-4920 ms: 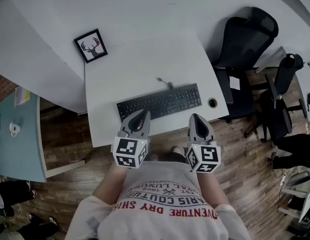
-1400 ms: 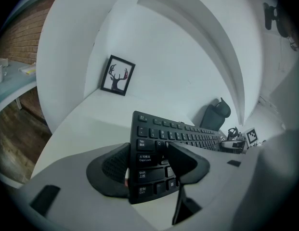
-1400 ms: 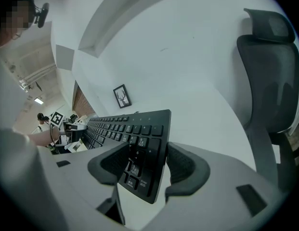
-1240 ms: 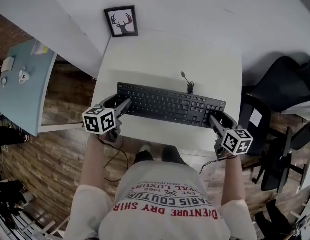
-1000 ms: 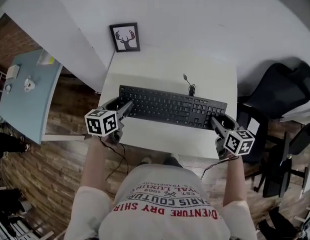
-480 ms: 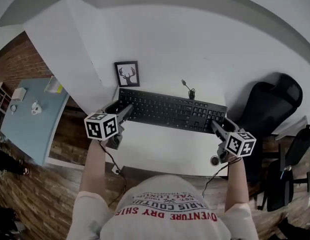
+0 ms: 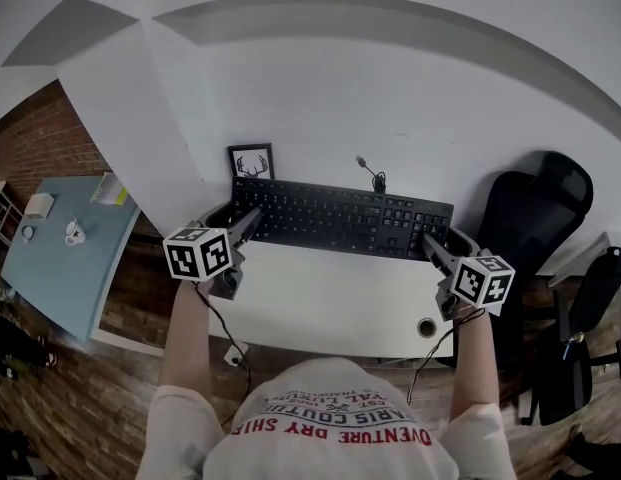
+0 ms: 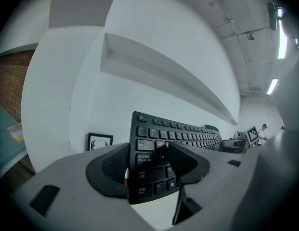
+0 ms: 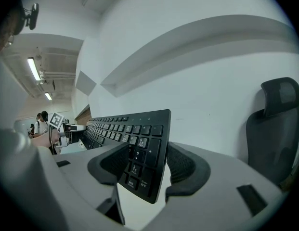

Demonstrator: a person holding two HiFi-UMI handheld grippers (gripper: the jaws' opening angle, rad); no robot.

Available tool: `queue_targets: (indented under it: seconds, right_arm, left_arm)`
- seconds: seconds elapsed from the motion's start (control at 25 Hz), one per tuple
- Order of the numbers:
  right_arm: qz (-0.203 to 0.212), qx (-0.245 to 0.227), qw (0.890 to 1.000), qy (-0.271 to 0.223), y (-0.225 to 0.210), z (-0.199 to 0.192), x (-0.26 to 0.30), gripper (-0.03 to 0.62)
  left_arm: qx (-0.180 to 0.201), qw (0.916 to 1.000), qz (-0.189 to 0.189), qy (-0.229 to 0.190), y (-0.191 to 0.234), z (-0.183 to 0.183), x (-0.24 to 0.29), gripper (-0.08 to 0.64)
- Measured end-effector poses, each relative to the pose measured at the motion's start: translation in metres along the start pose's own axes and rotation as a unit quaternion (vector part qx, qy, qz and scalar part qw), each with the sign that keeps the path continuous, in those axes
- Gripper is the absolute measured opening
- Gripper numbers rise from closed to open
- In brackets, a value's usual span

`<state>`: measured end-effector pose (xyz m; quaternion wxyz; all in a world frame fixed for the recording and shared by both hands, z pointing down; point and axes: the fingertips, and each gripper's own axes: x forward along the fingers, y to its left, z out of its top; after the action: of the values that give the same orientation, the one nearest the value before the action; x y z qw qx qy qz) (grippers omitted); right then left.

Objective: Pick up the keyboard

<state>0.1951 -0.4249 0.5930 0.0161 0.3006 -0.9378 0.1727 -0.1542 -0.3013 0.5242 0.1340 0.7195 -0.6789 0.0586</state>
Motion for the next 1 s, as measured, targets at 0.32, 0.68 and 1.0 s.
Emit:
queue_targets:
  seconds: [0.32, 0.68, 1.0]
  right_arm:
    - [-0.008, -0.004, 1.0, 0.005, 0.006, 0.002, -0.008, 0.252]
    - [-0.008, 0.002, 1.0, 0.014, 0.009, -0.006, -0.006, 0.252]
    - [-0.003, 0.012, 1.0, 0.025, 0.008, -0.018, 0.003, 0.252]
  left_arm:
    - [-0.009, 1.0, -0.001, -0.004, -0.001, -0.007, -0.006, 0.256]
    - [-0.007, 1.0, 0.004, -0.004, 0.002, -0.013, -0.012, 0.256]
    - [-0.006, 0.9999, 0.01, 0.005, 0.008, -0.02, -0.012, 0.256]
